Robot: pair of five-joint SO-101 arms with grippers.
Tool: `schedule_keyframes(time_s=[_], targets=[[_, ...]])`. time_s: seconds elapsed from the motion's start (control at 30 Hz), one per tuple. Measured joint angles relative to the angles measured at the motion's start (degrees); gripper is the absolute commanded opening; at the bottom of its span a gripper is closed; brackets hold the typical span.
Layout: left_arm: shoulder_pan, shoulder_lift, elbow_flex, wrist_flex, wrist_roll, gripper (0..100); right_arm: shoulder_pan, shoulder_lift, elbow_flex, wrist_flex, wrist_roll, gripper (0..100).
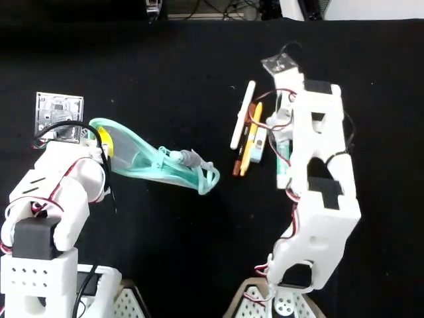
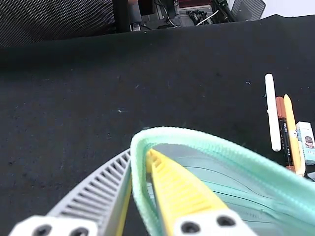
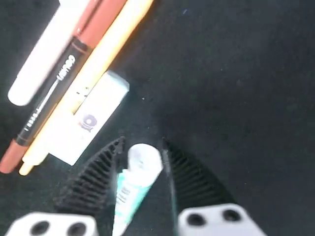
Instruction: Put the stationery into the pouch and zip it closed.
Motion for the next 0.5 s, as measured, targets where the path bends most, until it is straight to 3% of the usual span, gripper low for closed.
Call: schedule_keyframes(time_s=[0.17,0.5], targets=[[0.00,0.00,0.00,0.00,0.00,3,0.00,0.26,0.00,0.00,0.00,14.2],[0.00,0.00,0.00,0.00,0.00,3,0.00,0.18,0.00,2.37,-6.15,20.1]])
